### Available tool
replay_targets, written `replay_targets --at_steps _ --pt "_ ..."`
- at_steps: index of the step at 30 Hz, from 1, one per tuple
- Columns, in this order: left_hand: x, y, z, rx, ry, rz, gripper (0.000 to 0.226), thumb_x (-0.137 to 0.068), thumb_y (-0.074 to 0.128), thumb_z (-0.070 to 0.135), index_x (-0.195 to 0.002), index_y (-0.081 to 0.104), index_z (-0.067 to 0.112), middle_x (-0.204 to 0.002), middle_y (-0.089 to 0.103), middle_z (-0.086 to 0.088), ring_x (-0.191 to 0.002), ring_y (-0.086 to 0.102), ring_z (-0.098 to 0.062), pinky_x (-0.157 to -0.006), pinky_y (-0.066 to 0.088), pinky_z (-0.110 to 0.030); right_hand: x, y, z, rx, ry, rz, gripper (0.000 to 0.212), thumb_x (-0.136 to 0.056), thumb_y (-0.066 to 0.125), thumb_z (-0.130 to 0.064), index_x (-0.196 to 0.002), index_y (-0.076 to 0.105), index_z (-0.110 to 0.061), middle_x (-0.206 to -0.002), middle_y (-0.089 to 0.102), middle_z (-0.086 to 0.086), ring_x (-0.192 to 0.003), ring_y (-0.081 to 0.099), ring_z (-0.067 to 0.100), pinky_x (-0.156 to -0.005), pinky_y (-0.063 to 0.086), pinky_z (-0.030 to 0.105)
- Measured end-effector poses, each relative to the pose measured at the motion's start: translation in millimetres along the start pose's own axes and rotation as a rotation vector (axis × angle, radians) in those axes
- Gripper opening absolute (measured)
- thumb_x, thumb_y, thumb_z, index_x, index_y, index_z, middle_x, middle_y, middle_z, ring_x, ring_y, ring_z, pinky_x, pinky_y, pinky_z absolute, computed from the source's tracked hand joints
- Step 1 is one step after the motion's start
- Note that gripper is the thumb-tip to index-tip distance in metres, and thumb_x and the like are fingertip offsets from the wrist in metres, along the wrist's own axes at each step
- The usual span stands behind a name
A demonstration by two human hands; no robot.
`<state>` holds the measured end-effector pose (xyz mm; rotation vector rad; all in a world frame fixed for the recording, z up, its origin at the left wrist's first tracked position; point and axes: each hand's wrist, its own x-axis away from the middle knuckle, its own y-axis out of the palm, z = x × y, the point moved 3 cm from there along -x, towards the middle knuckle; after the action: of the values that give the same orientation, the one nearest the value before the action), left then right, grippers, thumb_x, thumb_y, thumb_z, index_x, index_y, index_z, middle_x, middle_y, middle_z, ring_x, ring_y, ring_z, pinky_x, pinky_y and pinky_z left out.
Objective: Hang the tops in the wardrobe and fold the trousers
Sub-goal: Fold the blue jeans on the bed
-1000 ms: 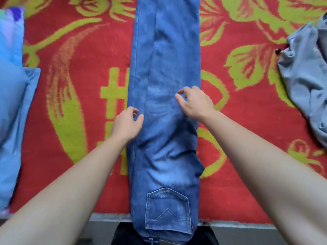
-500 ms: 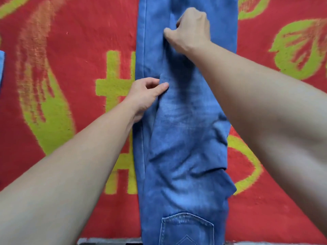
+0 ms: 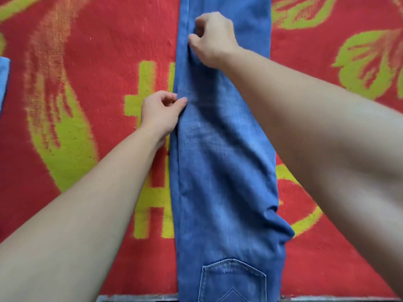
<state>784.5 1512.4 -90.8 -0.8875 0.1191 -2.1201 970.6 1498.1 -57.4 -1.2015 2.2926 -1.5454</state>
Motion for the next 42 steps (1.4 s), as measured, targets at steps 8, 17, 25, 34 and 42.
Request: replay_targets --at_steps 8,17,25,34,42 --pt "-11 12 39 -0.732 0.396 0.229 0.05 -0.096 0.051 0.045 -0.14 0.047 0.021 -0.142 0.043 -0.015 -0.132 0.038 -0.033 -0.106 0.032 -0.043 40 -15 76 0.23 0.006 0.21 0.061 -0.102 0.039 -0.041 -0.158 0.023 -0.023 -0.166 0.008 0.015 -0.152 0.012 0.033 -0.12 0.018 0.041" --pt "-135 27 95 -1.031 0.411 0.038 0.066 -0.098 0.016 0.065 -0.157 0.0 0.037 -0.164 -0.014 -0.01 -0.151 -0.014 -0.023 -0.117 -0.01 -0.056 17 -10 114 0.296 0.05 0.032 0.067 -0.099 0.03 -0.065 -0.158 0.01 -0.04 -0.167 -0.006 0.009 -0.153 -0.005 0.034 -0.121 0.002 0.052" --pt "-176 20 93 -1.021 0.658 0.288 0.053 -0.103 0.014 0.045 -0.154 0.024 0.034 -0.165 0.014 -0.004 -0.152 0.009 -0.022 -0.119 0.004 -0.056 -109 -58 43 0.141 0.078 0.486 0.057 -0.095 0.039 -0.06 -0.134 0.055 -0.022 -0.13 0.054 0.004 -0.125 0.049 0.027 -0.098 0.035 0.036" --pt "-175 18 92 -0.981 0.695 0.341 0.054 -0.102 0.022 0.037 -0.153 0.032 0.022 -0.163 0.024 -0.002 -0.151 0.018 -0.02 -0.119 0.01 -0.055 -170 -69 9 0.032 -0.044 0.529 0.023 -0.095 0.033 -0.014 -0.102 0.055 -0.016 -0.097 0.058 0.006 -0.086 0.054 0.029 -0.068 0.022 0.031" --pt "-177 17 92 -0.99 0.72 0.366 0.053 -0.102 0.025 0.036 -0.152 0.036 0.022 -0.162 0.026 -0.003 -0.15 0.02 -0.021 -0.118 0.012 -0.056 -182 -50 -10 -0.005 -0.19 0.075 0.032 -0.109 0.028 -0.028 -0.115 0.052 -0.009 -0.109 0.06 0.01 -0.102 0.054 0.025 -0.086 0.035 0.03"
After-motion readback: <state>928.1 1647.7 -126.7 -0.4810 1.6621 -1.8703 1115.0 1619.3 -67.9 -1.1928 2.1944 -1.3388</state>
